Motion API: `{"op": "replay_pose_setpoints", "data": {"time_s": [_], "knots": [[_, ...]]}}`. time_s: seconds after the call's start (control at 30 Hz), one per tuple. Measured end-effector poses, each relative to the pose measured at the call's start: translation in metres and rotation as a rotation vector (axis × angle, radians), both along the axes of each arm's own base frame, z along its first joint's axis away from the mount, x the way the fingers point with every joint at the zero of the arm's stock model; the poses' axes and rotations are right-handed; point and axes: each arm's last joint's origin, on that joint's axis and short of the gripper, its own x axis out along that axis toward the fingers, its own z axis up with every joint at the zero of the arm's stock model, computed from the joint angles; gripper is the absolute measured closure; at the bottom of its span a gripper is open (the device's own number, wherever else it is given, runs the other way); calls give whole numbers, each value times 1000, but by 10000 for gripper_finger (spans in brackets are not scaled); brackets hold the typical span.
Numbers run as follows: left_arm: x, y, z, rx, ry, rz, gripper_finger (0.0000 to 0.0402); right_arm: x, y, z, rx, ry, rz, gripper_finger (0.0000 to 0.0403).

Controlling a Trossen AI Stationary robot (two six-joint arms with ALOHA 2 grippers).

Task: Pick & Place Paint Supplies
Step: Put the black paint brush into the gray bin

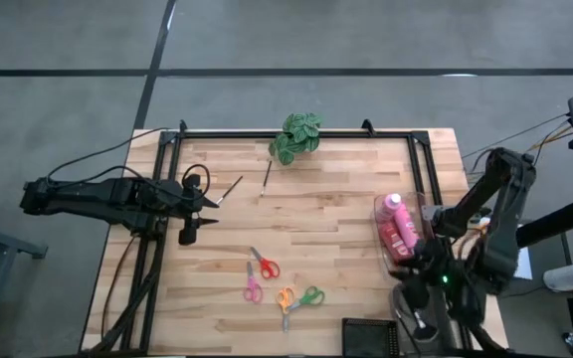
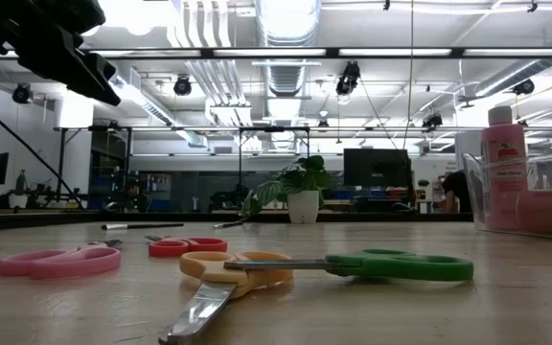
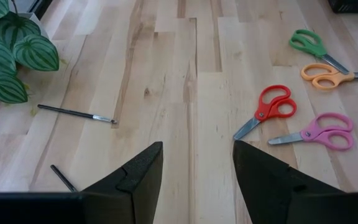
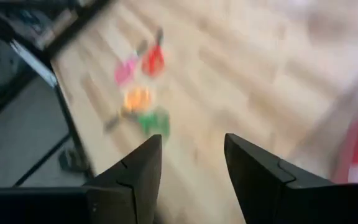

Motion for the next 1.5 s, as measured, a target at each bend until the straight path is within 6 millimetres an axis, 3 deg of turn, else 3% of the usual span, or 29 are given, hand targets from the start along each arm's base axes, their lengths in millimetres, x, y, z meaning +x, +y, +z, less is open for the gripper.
{"op": "replay_pose_setpoints", "data": {"time_s": [0.37, 0.57, 0.77, 0.97, 1.5], "knots": [[0, 0, 0, -2, -1, 2, 205, 46, -60, 15, -255, -300, 201, 232], [0, 0, 0, -2, -1, 2, 205, 70, -97, -6, -345, -399, 351, 232], [0, 0, 0, -2, 0, 2, 205, 80, -123, -28, -484, -453, 490, 232], [0, 0, 0, -2, 0, 2, 205, 81, -132, -33, -468, -485, 525, 232], [0, 0, 0, 0, 0, 0, 205, 78, -132, -30, -468, -498, 522, 232]]}}
